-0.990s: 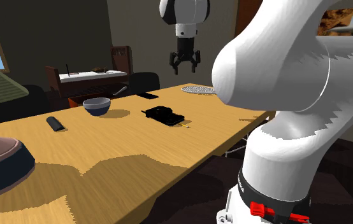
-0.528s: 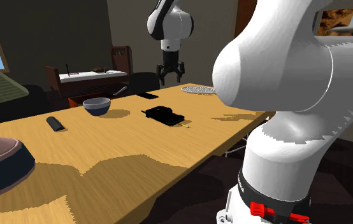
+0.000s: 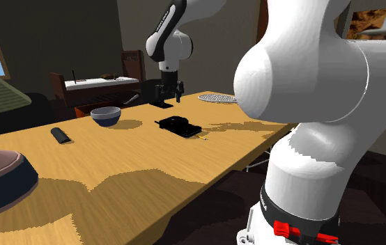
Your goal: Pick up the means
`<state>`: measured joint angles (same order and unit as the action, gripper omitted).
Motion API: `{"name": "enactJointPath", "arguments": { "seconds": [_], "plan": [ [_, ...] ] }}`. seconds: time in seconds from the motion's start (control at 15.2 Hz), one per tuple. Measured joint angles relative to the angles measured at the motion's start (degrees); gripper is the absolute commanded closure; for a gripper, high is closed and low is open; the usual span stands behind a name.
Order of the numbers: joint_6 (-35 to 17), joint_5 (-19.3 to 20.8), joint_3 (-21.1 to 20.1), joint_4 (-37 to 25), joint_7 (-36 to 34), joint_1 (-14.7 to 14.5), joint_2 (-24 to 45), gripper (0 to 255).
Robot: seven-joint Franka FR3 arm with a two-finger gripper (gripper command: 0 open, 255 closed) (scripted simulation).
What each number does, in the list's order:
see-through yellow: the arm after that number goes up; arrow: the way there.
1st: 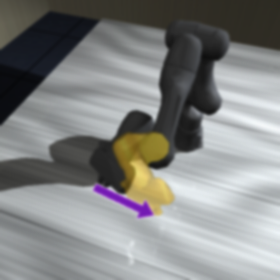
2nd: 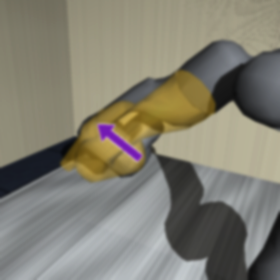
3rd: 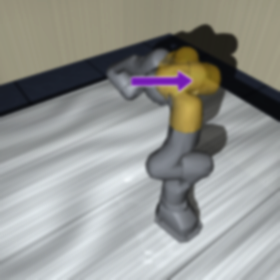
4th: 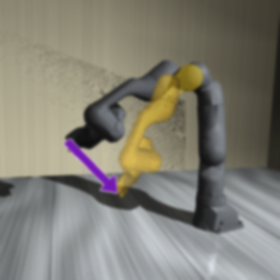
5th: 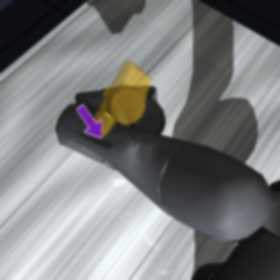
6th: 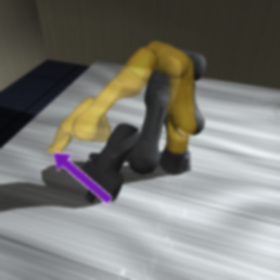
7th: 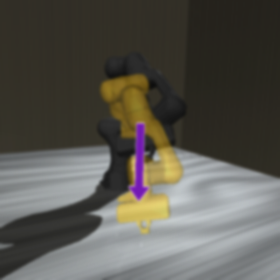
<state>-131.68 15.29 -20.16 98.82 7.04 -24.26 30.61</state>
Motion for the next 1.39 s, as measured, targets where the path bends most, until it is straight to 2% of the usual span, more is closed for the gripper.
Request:
{"name": "enactJointPath", "arguments": {
  "seconds": [0.4,0.92,0.99,1.39],
  "plan": [
    [0.31,3.22,-0.12,-8.33,1.65,-4.87,9.89,0],
    [-2.55,4.69,0.88,-9.73,1.33,-6.16,14.43,0],
    [-2.78,4.77,0.95,-9.7,1.25,-6.22,14.63,255],
    [-3.0,4.85,1.01,-9.7,1.13,-6.31,14.76,255]
  ]
}}
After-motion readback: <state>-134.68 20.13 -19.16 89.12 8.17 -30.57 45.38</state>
